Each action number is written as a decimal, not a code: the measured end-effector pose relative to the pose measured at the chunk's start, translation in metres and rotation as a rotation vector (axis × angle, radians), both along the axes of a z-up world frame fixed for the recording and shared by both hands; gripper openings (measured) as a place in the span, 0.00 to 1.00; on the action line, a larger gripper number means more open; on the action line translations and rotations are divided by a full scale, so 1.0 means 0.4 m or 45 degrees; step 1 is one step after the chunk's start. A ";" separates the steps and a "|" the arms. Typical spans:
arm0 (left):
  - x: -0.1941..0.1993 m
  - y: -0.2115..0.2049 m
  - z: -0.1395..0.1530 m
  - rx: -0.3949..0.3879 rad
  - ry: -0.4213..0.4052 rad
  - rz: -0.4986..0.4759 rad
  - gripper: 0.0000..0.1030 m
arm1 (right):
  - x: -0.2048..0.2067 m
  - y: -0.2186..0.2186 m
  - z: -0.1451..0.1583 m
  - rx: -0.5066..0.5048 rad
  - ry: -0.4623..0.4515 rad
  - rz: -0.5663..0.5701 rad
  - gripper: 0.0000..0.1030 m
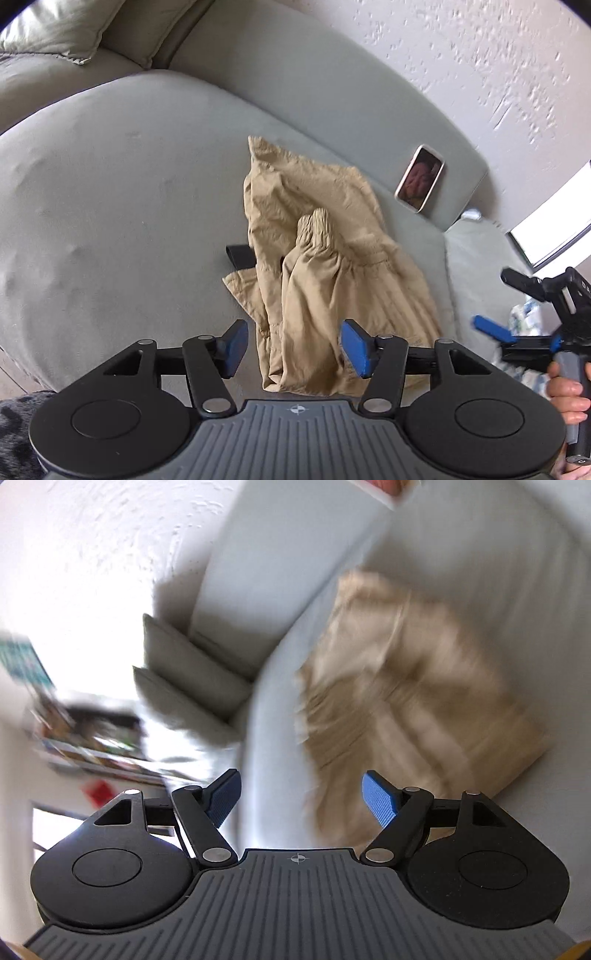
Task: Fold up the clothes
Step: 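Lay the cuffs over the waistband and open the right gripper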
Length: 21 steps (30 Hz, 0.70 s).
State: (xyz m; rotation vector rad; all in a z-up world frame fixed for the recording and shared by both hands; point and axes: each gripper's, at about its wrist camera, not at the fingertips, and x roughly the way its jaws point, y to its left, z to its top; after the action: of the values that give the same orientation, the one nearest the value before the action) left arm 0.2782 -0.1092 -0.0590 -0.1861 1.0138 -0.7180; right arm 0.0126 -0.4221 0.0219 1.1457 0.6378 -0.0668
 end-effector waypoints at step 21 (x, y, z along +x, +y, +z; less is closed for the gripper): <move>0.072 -0.019 -0.201 0.075 0.201 0.164 0.49 | 0.018 -0.189 -0.197 -0.146 0.250 -0.004 0.80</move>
State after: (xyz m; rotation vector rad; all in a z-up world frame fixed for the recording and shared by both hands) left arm 0.3068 -0.1169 -0.1393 -0.2572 1.1609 -0.5622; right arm 0.0197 -0.4976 -0.0571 1.0365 0.7958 -0.2178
